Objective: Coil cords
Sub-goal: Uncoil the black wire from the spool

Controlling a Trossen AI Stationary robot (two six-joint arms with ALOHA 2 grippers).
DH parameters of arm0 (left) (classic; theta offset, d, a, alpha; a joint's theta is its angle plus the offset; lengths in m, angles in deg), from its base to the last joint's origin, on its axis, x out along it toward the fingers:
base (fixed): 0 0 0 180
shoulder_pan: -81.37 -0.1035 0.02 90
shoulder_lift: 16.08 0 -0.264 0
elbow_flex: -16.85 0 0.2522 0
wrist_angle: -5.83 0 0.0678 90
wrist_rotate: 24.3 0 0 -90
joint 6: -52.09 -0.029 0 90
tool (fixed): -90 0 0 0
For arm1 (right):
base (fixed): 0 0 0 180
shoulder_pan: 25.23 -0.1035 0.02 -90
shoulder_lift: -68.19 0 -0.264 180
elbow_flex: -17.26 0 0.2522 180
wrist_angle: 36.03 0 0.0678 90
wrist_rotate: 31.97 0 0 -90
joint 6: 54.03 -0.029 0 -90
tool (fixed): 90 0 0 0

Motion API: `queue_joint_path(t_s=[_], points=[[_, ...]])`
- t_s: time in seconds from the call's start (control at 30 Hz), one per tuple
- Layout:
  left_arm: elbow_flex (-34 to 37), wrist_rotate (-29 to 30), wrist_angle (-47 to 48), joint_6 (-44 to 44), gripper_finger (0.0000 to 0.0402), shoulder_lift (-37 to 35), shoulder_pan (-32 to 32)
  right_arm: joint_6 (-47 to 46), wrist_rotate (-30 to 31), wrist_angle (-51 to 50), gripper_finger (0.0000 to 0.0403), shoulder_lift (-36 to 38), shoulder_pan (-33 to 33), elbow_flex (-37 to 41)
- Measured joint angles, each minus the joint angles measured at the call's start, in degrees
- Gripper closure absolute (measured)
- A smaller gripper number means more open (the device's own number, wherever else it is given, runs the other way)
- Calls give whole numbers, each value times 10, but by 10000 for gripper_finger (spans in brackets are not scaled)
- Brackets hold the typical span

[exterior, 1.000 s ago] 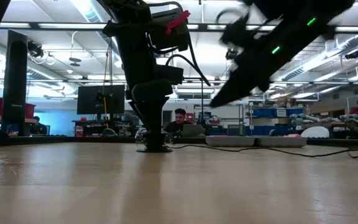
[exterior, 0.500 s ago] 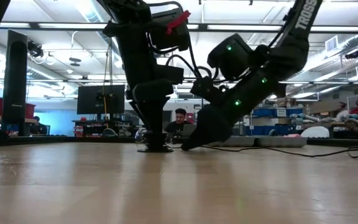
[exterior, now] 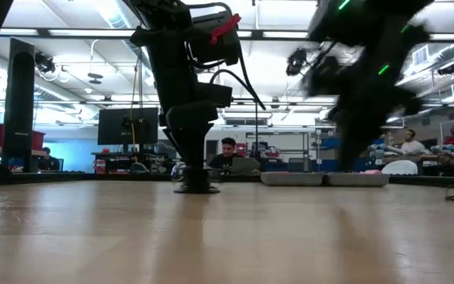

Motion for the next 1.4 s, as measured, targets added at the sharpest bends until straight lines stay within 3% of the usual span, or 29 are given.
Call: queue_joint_path(t_s=[0.2, 0.4, 0.5, 0.6, 0.8, 0.93, 1.03, 1.17, 1.4], points=[[0, 0, 1, 0, 34, 0, 0, -173, -41, -245, 400, 141, -97, -1], [0, 0, 5, 3, 34, 0, 0, -372, -146, -448, 401, 232, -206, -1], [0, 0, 5, 3, 34, 0, 0, -464, -180, -516, 399, 253, -248, -1], [0, 0, 4, 3, 34, 0, 0, -528, -166, -540, 389, 269, -270, -1], [0, 0, -1, 3, 34, 0, 0, -510, 8, -441, 347, 293, -284, -1], [0, 0, -2, 3, 34, 0, 0, -430, 147, -334, 310, 290, -270, -1], [0, 0, -3, 3, 34, 0, 0, -345, 216, -233, 280, 266, -242, 4], [0, 0, -4, 3, 34, 0, 0, -208, 248, -82, 246, 205, -187, 15], [0, 0, -7, 3, 34, 0, 0, -11, 229, 201, 209, 39, -84, 29]])
